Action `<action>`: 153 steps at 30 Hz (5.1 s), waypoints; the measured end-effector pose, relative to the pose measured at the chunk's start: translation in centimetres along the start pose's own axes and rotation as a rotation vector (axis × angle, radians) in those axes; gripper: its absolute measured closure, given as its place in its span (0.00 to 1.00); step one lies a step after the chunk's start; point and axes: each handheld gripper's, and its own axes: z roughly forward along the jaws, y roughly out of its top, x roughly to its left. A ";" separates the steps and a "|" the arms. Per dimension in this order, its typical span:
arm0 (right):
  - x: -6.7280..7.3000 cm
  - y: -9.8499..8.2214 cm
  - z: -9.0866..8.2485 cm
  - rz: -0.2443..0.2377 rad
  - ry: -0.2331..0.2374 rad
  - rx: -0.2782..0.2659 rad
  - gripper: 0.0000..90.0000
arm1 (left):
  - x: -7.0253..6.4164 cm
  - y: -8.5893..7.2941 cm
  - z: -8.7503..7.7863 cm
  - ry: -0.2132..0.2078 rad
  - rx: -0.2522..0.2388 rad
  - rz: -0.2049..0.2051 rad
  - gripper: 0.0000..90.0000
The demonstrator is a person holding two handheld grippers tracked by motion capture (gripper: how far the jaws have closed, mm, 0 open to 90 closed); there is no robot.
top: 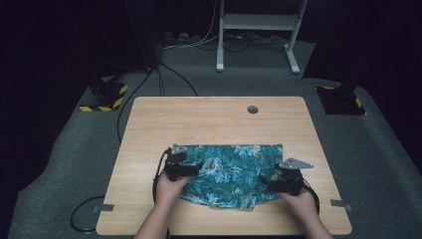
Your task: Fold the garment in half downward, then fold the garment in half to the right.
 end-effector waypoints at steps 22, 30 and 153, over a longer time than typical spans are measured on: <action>-0.1 -1.4 0.9 0.006 -0.017 0.058 0.22 | 3.5 0.2 0.9 -0.028 0.028 -0.035 0.94; -0.2 -2.0 1.0 -0.040 -0.050 0.108 0.24 | 5.7 0.0 -0.9 0.021 0.015 -0.088 0.76; -2.2 -7.2 -5.6 -0.028 -0.172 0.093 0.02 | 1.3 -11.6 -8.5 0.153 0.055 0.115 0.01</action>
